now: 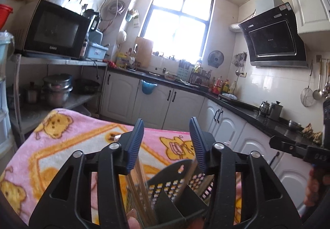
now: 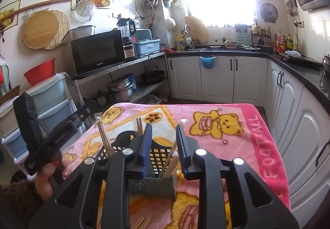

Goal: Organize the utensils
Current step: 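Open both tools to release the chopsticks into the caddy compartments, then move both open tools down toward the last loose chopsticks beside the caddy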

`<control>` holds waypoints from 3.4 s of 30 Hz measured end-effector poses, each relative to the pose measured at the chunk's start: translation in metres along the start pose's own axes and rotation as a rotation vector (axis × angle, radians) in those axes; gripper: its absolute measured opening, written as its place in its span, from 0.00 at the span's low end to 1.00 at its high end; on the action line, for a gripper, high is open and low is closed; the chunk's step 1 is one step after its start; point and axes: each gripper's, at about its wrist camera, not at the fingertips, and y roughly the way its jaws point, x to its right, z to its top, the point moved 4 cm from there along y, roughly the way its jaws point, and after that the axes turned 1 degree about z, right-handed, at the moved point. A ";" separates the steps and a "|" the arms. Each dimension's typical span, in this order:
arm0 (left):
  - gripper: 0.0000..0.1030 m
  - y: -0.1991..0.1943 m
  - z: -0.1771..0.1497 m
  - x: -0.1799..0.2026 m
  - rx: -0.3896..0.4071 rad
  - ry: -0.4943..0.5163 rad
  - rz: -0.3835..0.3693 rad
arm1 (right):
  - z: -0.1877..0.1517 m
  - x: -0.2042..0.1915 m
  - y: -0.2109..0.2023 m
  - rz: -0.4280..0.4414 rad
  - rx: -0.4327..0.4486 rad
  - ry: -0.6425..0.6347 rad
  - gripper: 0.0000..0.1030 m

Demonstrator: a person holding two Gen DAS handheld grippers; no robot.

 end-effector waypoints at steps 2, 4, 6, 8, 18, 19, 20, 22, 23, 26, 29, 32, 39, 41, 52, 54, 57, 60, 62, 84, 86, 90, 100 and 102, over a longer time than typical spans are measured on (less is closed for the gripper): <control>0.43 -0.005 -0.001 -0.001 -0.015 -0.007 0.000 | -0.002 0.000 -0.002 -0.002 0.001 -0.003 0.29; 0.47 -0.010 -0.001 -0.001 -0.031 -0.012 -0.002 | -0.003 -0.001 -0.003 -0.006 0.000 -0.005 0.31; 0.48 -0.014 -0.002 0.001 -0.042 -0.008 -0.005 | -0.004 -0.002 -0.006 -0.004 0.001 -0.005 0.34; 0.51 -0.017 -0.004 0.001 -0.062 -0.016 -0.011 | -0.006 -0.003 -0.008 -0.005 0.004 -0.003 0.37; 0.83 -0.035 -0.011 -0.001 -0.095 -0.037 -0.019 | -0.016 -0.016 -0.019 -0.006 0.005 -0.027 0.47; 0.86 -0.037 -0.011 -0.002 -0.099 -0.039 -0.021 | -0.017 -0.017 -0.020 -0.004 0.004 -0.030 0.48; 0.88 -0.038 -0.012 -0.002 -0.106 -0.041 -0.027 | -0.019 -0.019 -0.022 -0.004 0.004 -0.033 0.49; 0.90 -0.042 -0.015 -0.002 -0.123 -0.044 -0.030 | -0.022 -0.022 -0.024 -0.005 0.005 -0.038 0.51; 0.90 -0.044 -0.016 -0.002 -0.128 -0.043 -0.031 | -0.024 -0.023 -0.025 -0.004 0.004 -0.041 0.52; 0.90 -0.051 -0.020 -0.003 -0.141 -0.040 -0.024 | -0.029 -0.025 -0.029 -0.004 0.003 -0.043 0.54; 0.90 -0.056 -0.024 -0.005 -0.154 -0.044 -0.020 | -0.036 -0.028 -0.032 0.000 -0.004 -0.044 0.55; 0.90 -0.061 -0.028 -0.007 -0.159 -0.032 -0.004 | -0.040 -0.030 -0.035 0.005 -0.012 -0.047 0.55; 0.90 -0.071 -0.042 -0.011 -0.190 -0.020 0.021 | -0.061 -0.035 -0.040 0.004 -0.049 -0.065 0.56; 0.90 -0.073 -0.048 -0.013 -0.204 -0.023 0.026 | -0.068 -0.037 -0.040 0.003 -0.062 -0.067 0.56; 0.90 -0.079 -0.078 -0.014 -0.277 -0.016 0.029 | -0.101 -0.040 -0.034 0.004 -0.126 -0.066 0.56; 0.90 -0.080 -0.083 -0.014 -0.293 -0.016 0.028 | -0.106 -0.041 -0.032 0.004 -0.136 -0.068 0.56; 0.90 -0.081 -0.092 -0.014 -0.320 -0.012 0.031 | -0.116 -0.043 -0.029 0.009 -0.157 -0.067 0.56; 0.90 -0.081 -0.102 -0.015 -0.352 -0.012 0.028 | -0.127 -0.044 -0.025 0.013 -0.184 -0.060 0.56; 0.90 -0.081 -0.108 -0.014 -0.372 -0.008 0.025 | -0.135 -0.046 -0.022 0.018 -0.206 -0.055 0.56; 0.90 -0.072 -0.177 -0.007 -0.592 0.028 0.020 | -0.191 -0.033 0.001 0.012 -0.352 0.048 0.49; 0.90 -0.068 -0.182 -0.006 -0.615 0.038 0.018 | -0.193 -0.027 0.001 0.004 -0.359 0.066 0.49; 0.90 -0.061 -0.189 -0.004 -0.655 0.053 0.021 | -0.196 -0.020 0.004 -0.008 -0.369 0.083 0.48; 0.77 -0.036 -0.194 -0.014 -0.733 0.026 0.018 | -0.197 -0.014 0.019 -0.012 -0.420 0.093 0.38; 0.71 -0.032 -0.193 -0.018 -0.744 0.023 0.024 | -0.198 -0.015 0.023 -0.010 -0.429 0.089 0.35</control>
